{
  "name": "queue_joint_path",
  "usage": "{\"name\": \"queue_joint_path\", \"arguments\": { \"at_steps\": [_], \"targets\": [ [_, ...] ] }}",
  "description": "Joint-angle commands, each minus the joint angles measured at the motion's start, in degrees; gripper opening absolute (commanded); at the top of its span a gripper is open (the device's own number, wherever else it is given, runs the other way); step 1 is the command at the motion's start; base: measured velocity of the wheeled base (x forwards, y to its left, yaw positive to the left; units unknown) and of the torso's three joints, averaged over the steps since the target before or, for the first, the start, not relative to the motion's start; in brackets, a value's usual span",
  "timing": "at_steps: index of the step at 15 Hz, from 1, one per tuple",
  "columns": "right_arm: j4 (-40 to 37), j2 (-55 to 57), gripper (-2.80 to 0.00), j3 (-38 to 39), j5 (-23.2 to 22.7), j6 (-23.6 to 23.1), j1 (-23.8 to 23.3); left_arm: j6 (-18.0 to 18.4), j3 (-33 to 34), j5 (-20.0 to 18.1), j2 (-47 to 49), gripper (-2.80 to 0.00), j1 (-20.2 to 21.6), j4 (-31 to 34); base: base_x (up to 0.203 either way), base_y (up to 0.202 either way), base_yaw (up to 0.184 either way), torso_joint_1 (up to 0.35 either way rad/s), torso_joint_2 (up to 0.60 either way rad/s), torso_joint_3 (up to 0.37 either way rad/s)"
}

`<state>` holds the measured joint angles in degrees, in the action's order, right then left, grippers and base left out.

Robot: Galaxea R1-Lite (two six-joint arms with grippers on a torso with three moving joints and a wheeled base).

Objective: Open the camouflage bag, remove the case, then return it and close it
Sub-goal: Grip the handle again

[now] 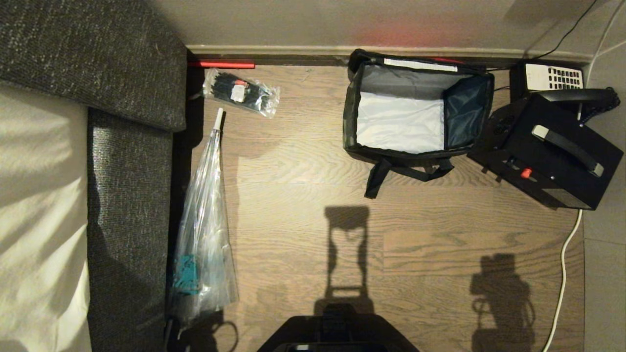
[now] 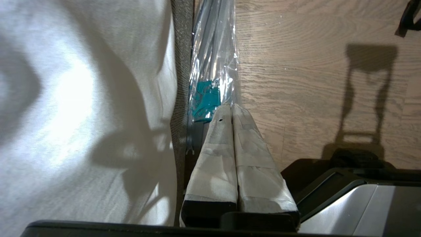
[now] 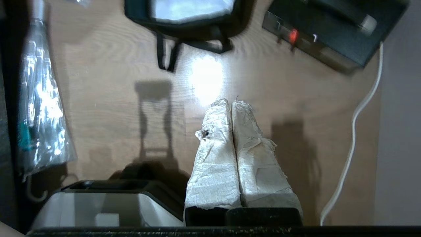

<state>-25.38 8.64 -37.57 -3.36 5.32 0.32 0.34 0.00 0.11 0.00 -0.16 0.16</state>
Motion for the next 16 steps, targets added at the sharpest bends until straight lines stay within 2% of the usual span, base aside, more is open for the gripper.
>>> {"name": "queue_joint_path", "arguments": {
  "at_steps": [1, 3, 5, 7, 9, 10, 11, 12, 13, 14, 16],
  "targets": [
    [-0.2, 18.8, -2.80, -4.3, 4.0, 0.8, 0.6, 0.0, 0.0, 0.1, 0.0, -2.80, 0.0, 0.0, 0.000, 0.000, 0.000, 0.000, 0.00, 0.000],
    [0.7, 36.0, -2.80, -6.5, 15.0, 0.8, 0.8, 0.0, 0.1, 0.0, 0.0, -2.80, 0.0, 0.0, 0.000, 0.000, 0.000, 0.000, 0.00, 0.000],
    [1.8, 51.5, -2.80, -9.3, 29.0, -1.0, 0.3, 0.0, 0.0, 0.0, 0.0, -2.80, 0.0, 0.0, 0.000, 0.000, 0.000, 0.000, 0.00, 0.000],
    [2.4, 63.8, -2.80, -13.4, 38.3, -3.2, -0.5, 0.0, 0.0, 0.0, 0.0, -2.80, 0.0, 0.0, 0.000, 0.000, 0.000, 0.000, 0.00, 0.000],
    [2.9, 73.1, -2.80, -19.1, 42.5, -5.6, -1.8, 0.0, 0.1, 0.0, 0.0, -2.80, 0.0, 0.0, 0.000, 0.000, 0.000, 0.000, 0.00, 0.000],
    [4.8, 77.1, -2.80, -22.1, 42.2, -7.6, -2.9, 0.0, 0.1, 0.0, 0.0, -2.80, 0.0, 0.0, 0.000, 0.000, 0.000, 0.000, 0.00, 0.000],
    [9.9, 80.7, -2.80, -24.6, 39.4, -10.6, -4.7, 0.0, 0.0, 0.0, 0.0, -2.80, 0.0, 0.0, 0.000, 0.000, 0.000, 0.000, 0.00, 0.000],
    [18.1, 83.0, -2.80, -25.5, 33.9, -15.5, -7.4, 0.0, 0.1, 0.1, 0.0, -2.80, 0.0, 0.0, 0.000, 0.000, 0.000, 0.000, 0.00, 0.000],
    [25.5, 85.0, -2.80, -25.8, 27.6, -25.0, -10.4, 0.0, 0.1, 0.0, 0.0, -2.80, 0.0, 0.0, 0.000, 0.000, 0.000, 0.000, 0.00, 0.000],
    [33.0, 86.9, -2.80, -25.7, 18.9, -35.4, -13.9, 0.0, 0.0, 0.0, 0.0, -2.80, 0.0, 0.0, 0.000, 0.000, 0.000, 0.000, 0.00, 0.000],
    [44.0, 91.6, -2.80, -26.2, -0.8, -50.8, -19.1, 0.0, 0.0, 0.1, 0.0, -2.80, 0.0, 0.0, 0.000, 0.000, 0.000, 0.000, 0.00, 0.000]
  ]
}}
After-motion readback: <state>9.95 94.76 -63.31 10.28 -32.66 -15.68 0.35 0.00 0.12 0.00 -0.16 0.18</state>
